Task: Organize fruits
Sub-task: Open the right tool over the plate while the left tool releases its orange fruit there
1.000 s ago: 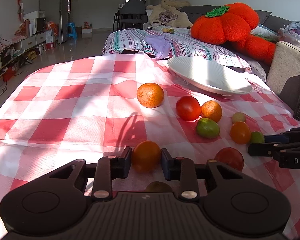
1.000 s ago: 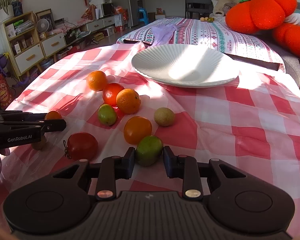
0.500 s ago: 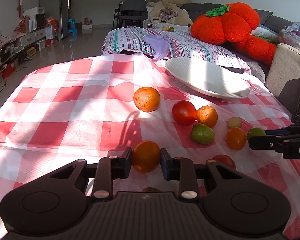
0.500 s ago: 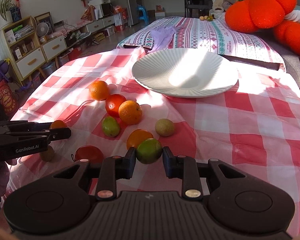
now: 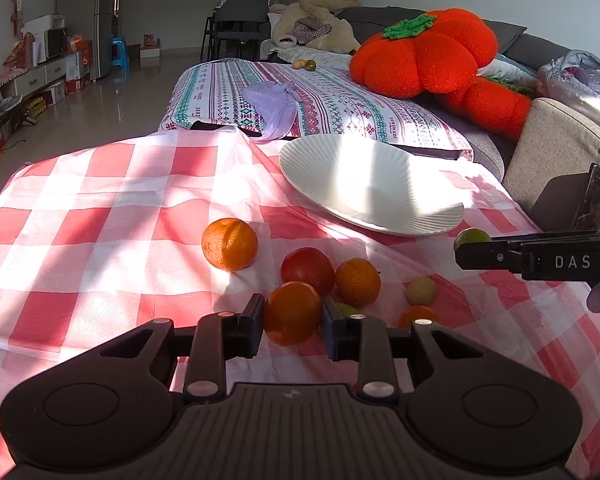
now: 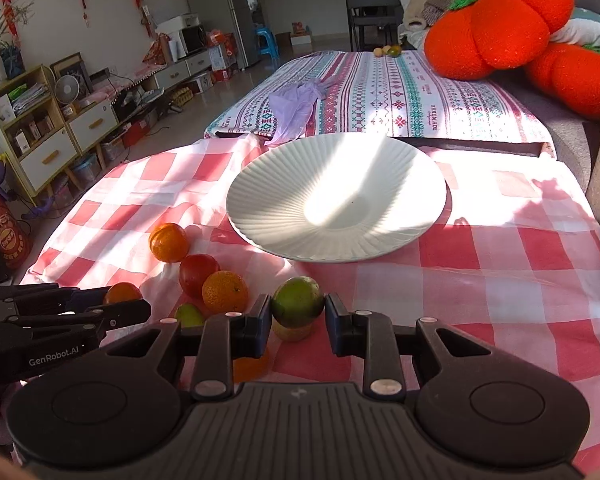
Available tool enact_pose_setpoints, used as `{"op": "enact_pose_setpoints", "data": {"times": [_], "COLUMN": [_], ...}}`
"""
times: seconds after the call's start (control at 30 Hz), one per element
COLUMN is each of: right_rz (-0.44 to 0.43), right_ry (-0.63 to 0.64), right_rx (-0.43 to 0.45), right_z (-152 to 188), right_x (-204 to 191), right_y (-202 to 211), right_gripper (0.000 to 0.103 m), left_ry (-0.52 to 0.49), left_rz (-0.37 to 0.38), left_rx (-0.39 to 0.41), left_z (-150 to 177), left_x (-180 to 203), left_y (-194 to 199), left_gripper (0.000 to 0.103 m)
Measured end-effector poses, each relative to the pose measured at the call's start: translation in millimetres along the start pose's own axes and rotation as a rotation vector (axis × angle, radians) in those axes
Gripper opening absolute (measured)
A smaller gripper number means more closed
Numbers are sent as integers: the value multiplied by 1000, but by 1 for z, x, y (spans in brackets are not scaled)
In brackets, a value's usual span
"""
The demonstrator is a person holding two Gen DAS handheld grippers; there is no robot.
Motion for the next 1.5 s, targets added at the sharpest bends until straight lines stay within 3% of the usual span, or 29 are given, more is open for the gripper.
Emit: {"op": "enact_pose_setpoints", "data": {"times": [0.47,0.73,1.1,1.5], "right_rz": [41,75,76,85], "right_ry": [-103,-150,-158,-139], "right_rx": [45,47,15,3], "right_z": [-43,-59,-57,-55], "right_x": [37,51,65,65], "right_y": [-21,-44,-60,-62], "right_gripper": [26,26,26,26], "left_ry": [-55,-117,-173,-189], "left_rz": [66,52,36,16], "left_rx": [20,2,-39,-65], "left_z": [-51,-74,-81,-82], "left_x": [40,60,77,77], "left_y": [-37,-82,-123,-128], "left_gripper": [43,43,43,43]}}
Point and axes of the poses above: each gripper's, at about its wrist camera, not at the fingertips, and y roughly against the way its jaws point, x to its right, z to its underside, the point moved 3 cm from there along -y, roughly the way its jaws point, and after that the axes turned 3 degrees about -z, right-handed, at the moved point
